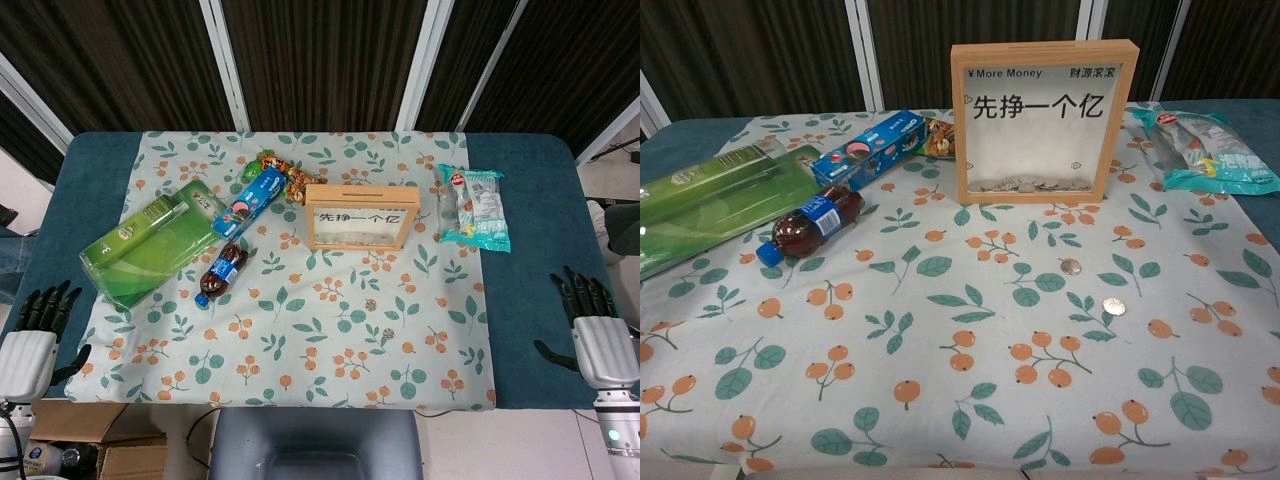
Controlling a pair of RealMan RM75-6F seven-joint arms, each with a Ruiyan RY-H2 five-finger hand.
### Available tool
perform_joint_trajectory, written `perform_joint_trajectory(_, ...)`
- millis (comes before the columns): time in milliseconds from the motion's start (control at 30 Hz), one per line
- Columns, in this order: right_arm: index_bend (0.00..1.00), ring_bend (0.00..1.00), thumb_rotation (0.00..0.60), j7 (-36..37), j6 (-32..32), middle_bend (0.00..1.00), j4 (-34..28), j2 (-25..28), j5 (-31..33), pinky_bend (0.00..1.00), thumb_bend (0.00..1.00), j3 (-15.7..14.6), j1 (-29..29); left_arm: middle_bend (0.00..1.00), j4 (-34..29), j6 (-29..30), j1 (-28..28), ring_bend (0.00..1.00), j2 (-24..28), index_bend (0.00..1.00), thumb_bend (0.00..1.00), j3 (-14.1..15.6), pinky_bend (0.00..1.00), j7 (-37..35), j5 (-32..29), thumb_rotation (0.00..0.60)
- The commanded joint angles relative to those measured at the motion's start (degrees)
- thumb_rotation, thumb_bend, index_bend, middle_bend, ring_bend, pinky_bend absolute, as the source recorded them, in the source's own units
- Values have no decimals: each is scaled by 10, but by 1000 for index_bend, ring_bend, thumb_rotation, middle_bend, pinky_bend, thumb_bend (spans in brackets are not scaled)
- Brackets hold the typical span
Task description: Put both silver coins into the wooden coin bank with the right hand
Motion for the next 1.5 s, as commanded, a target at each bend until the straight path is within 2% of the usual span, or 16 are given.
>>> perform_joint_trajectory(33, 0, 0, 600, -2, -3, 0, 2, -2, 1, 0, 329, -1, 2, 0, 6, -2, 0, 0, -2, 0, 311, -1, 0, -5, -3, 600)
perform_joint_trajectory(567, 0, 0, 600, -6, 4, 0, -2, -7, -15, 0, 329, -6, 1, 0, 8, -13, -5, 0, -1, 0, 310, 2, 0, -4, -4, 600)
perform_joint_trajectory(833, 0, 0, 600, -62, -30, 0, -20, -18, -28, 0, 329, 2, 37, 0, 20, -19, -6, 0, -6, 0, 312, 2, 0, -11, -8, 600)
perform_joint_trajectory(1100, 0, 0, 600, -176, -87, 0, -79, -25, -55, 0, 329, 16, 100, 0, 31, -25, -9, 0, -14, 0, 311, 2, 0, -11, -12, 600)
perform_joint_trajectory(1267, 0, 0, 600, -260, -126, 0, -80, -84, -16, 0, 329, 36, 135, 0, 41, -30, -13, 0, -23, 0, 311, 4, 0, -14, -10, 600)
perform_joint_trajectory(1500, 0, 0, 600, -302, -194, 0, 8, -204, 43, 0, 329, 44, 189, 0, 51, -33, -15, 0, -35, 0, 311, 8, 0, -11, -4, 600)
